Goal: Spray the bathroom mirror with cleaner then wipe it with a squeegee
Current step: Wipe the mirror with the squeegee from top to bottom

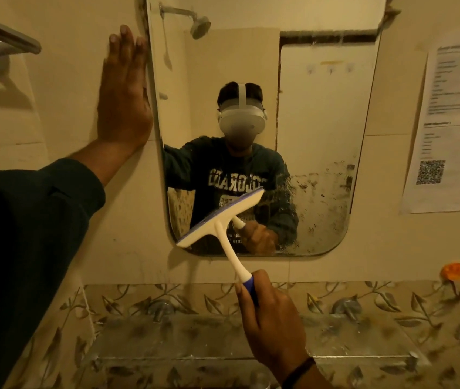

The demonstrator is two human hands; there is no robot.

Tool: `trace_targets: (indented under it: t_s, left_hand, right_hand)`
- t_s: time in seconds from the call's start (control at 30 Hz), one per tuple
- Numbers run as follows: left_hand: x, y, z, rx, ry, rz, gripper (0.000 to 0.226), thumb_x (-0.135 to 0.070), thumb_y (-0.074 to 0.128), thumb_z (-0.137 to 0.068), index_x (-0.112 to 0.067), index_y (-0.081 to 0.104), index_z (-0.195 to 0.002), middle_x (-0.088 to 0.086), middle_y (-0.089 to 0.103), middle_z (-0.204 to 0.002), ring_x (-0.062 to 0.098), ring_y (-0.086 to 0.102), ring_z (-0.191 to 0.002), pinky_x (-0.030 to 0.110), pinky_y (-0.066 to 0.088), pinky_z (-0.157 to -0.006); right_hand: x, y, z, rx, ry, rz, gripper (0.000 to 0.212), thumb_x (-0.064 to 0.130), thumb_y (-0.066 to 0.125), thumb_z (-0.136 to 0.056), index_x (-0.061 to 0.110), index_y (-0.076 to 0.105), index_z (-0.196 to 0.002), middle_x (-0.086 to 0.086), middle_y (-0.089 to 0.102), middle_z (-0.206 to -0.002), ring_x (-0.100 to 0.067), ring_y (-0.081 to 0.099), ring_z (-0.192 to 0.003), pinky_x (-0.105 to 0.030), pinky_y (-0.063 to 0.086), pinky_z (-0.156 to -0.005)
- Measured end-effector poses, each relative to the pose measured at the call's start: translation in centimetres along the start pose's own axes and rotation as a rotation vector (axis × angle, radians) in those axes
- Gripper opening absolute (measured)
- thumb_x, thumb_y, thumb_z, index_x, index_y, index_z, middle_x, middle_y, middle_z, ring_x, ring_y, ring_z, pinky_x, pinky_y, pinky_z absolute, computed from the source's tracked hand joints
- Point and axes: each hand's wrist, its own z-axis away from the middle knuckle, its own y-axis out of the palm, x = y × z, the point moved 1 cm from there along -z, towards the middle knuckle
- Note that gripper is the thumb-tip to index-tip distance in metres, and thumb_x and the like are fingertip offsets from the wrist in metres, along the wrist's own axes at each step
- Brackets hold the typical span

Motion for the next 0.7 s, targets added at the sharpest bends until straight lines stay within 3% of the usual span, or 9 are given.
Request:
trace_targets:
  t_s: [0.1,0.2,0.3,0.5,0.7]
  left_hand:
    - [-0.2,-0.2,0.0,-0.001,-0.004,-0.013,0.055,-0.011,0.018,-0.104,-0.01,0.013,-0.158,0.018,0.008,-0.166,0.035,0.004,-0.154,0.034,-0.001,-0.125]
    - [-0.2,-0.2,0.0,0.005,-0.004,-0.025,0.054,-0.015,0.016,-0.104,-0.01,0.014,-0.158,0.018,0.009,-0.166,0.035,0.006,-0.154,0.034,-0.001,-0.125]
    - [-0.1,0.1,0.0,-0.007,-0.028,-0.042,0.054,-0.011,0.017,-0.105,-0.012,0.014,-0.158,0.016,0.01,-0.166,0.034,0.006,-0.154,0.032,-0.001,-0.125]
    - [0.3,0.7,0.2,0.005,-0.069,-0.07,0.053,-0.015,0.015,-0.106,-0.016,0.014,-0.159,0.009,0.011,-0.167,0.027,0.007,-0.155,0.031,-0.001,-0.125]
    - [0.3,0.4,0.2,0.015,-0.082,-0.042,0.058,-0.011,0.016,-0.101,-0.017,0.016,-0.159,0.009,0.013,-0.167,0.027,0.008,-0.155,0.03,-0.001,-0.125]
  right_hand:
    - [1.4,-0.9,-2.7,0.001,-0.08,0.029,0.02,0.057,0.033,-0.096,0.039,0.034,-0.089,0.011,0.046,-0.062,-0.011,0.048,-0.048,-0.018,0.043,-0.04]
    - [3.0,-1.8,-5.8,0.064,-0.222,0.127,0.02,0.055,0.032,-0.098,0.037,0.032,-0.09,0.014,0.041,-0.061,-0.008,0.043,-0.043,-0.015,0.036,-0.038]
    - [3.7,-2.1,-7.8,0.151,-0.289,0.221,0.024,0.055,0.03,-0.098,0.031,0.035,-0.093,0.01,0.046,-0.063,-0.007,0.043,-0.043,-0.025,0.043,-0.039]
    - [1.1,-4.1,-7.1,0.23,-0.296,0.303,0.031,0.057,0.024,-0.098,0.029,0.037,-0.096,0.007,0.051,-0.066,-0.01,0.046,-0.045,-0.032,0.049,-0.042]
    - [-2.9,-7.4,-4.3,0.274,-0.253,0.346,0.032,0.061,0.02,-0.096,0.033,0.037,-0.095,0.012,0.052,-0.07,-0.007,0.048,-0.049,-0.023,0.05,-0.047]
